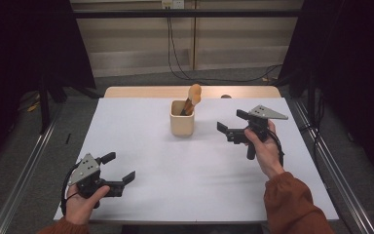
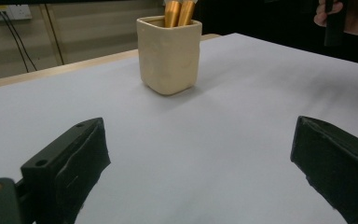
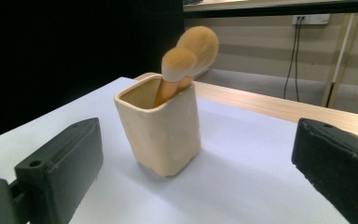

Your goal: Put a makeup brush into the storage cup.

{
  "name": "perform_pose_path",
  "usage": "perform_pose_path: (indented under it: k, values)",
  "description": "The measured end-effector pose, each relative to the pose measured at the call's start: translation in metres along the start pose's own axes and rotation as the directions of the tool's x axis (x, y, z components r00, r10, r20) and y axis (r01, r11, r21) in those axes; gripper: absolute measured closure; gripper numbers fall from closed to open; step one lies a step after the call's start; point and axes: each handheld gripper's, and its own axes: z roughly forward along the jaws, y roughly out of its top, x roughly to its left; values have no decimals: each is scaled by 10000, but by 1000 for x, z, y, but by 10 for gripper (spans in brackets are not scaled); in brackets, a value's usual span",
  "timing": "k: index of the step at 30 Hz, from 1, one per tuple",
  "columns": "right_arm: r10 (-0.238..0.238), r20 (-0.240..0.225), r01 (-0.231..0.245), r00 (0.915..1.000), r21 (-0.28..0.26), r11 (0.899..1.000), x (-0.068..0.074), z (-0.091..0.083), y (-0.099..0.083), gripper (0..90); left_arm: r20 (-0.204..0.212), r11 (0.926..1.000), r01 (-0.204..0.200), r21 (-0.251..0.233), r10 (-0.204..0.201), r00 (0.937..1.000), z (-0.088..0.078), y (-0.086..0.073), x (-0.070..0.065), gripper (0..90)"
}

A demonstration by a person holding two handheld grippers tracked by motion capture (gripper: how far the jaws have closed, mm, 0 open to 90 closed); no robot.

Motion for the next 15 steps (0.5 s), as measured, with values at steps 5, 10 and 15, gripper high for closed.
perform_pose_path:
  k: [5, 10, 15]
  values:
    - [-52, 149, 52, 9999, -5, 10000, -1, -12, -5, 12, -2, 10000, 50, -54, -50, 10000, -1, 0, 1, 34]
    - [-118, 222, 116, 9997, 63, 9999, 0, -22, -9, 11, -35, 9999, 120, -83, -120, 9999, -2, 0, 2, 31]
    - [-253, 228, 248, 9994, 203, 9995, -1, -31, -16, 11, -87, 9997, 195, -131, -196, 9998, -3, 0, 1, 30]
